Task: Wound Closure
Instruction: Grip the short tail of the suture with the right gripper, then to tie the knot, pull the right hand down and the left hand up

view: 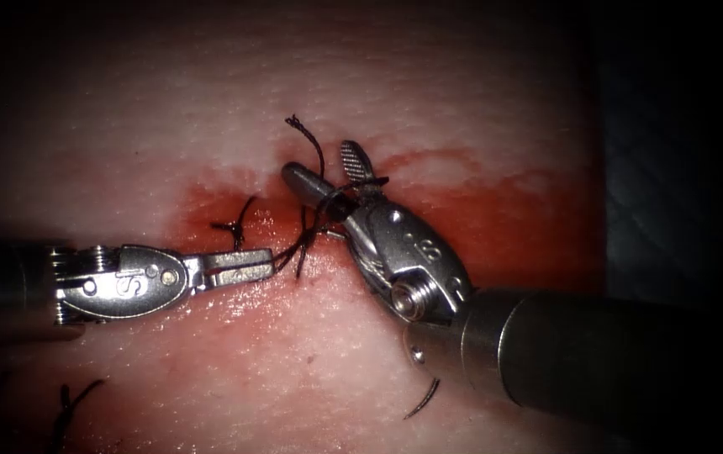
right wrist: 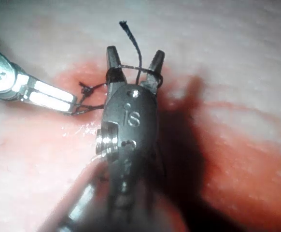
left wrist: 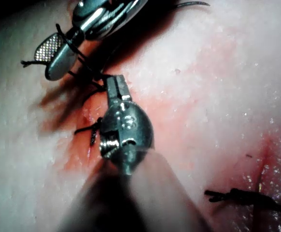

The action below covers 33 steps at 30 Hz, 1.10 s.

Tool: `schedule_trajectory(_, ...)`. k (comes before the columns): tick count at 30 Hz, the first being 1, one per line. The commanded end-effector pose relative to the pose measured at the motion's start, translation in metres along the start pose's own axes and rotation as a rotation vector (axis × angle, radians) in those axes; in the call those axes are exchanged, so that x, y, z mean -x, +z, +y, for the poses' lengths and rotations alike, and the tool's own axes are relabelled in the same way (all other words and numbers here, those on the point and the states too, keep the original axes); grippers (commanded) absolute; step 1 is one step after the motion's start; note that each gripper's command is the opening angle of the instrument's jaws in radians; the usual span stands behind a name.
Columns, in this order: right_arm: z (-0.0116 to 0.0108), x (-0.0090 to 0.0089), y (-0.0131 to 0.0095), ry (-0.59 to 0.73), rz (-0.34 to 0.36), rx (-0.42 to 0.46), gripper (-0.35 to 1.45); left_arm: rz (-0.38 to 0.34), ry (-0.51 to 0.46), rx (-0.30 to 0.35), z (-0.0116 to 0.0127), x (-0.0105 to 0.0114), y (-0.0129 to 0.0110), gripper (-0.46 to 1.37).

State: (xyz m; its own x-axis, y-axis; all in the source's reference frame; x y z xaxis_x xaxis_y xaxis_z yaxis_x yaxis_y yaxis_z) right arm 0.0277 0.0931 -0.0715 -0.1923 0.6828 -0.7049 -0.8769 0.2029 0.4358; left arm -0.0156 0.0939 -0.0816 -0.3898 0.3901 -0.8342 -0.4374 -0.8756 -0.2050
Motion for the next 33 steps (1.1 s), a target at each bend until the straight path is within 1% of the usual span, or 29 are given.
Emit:
schedule_trajectory(1, -0.0001, 0.0000, 0.0003, -0.002, -0.002, -0.007, 0.74, 0.000, 0.000, 0.006, 0.0000, 0.0000, 0.0000, -0.35)
schedule_trajectory(3, -0.0003, 0.0000, 0.0006, -0.013, -0.003, -0.013, 0.70, 0.000, 0.000, 0.006, 0.0000, -0.0001, 0.0000, -0.35)
schedule_trajectory(4, -0.0004, 0.0001, 0.0008, -0.024, -0.003, -0.015, 0.57, 0.000, 0.000, 0.006, 0.0000, -0.0001, 0.0000, -0.35)
schedule_trajectory(5, -0.0005, 0.0001, 0.0008, -0.030, -0.002, -0.013, 0.52, 0.000, 0.000, 0.006, 0.0000, -0.0001, 0.0000, -0.35)
schedule_trajectory(6, -0.0005, 0.0000, 0.0009, -0.035, -0.002, -0.013, 0.32, 0.000, 0.000, 0.006, 0.0000, -0.0001, 0.0000, -0.35)
schedule_trajectory(7, -0.0007, 0.0000, 0.0009, -0.047, -0.002, -0.012, -0.12, 0.000, 0.000, 0.006, 0.0000, -0.0001, 0.0000, -0.35)
schedule_trajectory(8, -0.0007, 0.0000, 0.0009, -0.052, -0.002, -0.012, -0.32, 0.000, 0.000, 0.006, 0.0000, -0.0001, 0.0000, -0.35)
schedule_trajectory(9, -0.0008, -0.0001, 0.0009, -0.051, 0.006, -0.010, -0.35, -0.001, 0.000, 0.003, 0.0000, -0.0001, 0.0000, -0.35)
schedule_trajectory(14, -0.0008, -0.0003, 0.0009, -0.057, 0.011, -0.031, -0.35, -0.001, -0.001, 0.003, -0.0001, -0.0001, 0.0000, -0.35)
schedule_trajectory(18, -0.0007, -0.0003, 0.0010, -0.098, -0.007, -0.043, -0.35, -0.002, -0.001, -0.005, -0.0003, -0.0002, 0.0000, -0.35)
schedule_trajectory(22, -0.0010, -0.0003, 0.0000, -0.104, -0.013, -0.049, -0.35, -0.008, -0.001, -0.031, -0.0010, -0.0003, 0.0003, -0.35)
schedule_trajectory(27, -0.0013, -0.0005, -0.0024, -0.111, -0.012, -0.041, -0.35, -0.058, 0.001, -0.074, -0.0033, -0.0002, 0.0015, -0.35)
schedule_trajectory(31, -0.0015, -0.0004, -0.0035, -0.119, -0.011, -0.045, -0.35, -0.064, 0.000, -0.102, -0.0052, -0.0001, 0.0025, -0.35)
schedule_trajectory(33, -0.0016, -0.0001, -0.0040, -0.122, -0.019, -0.043, -0.35, -0.074, 0.000, -0.114, -0.0062, 0.0001, 0.0033, -0.35)
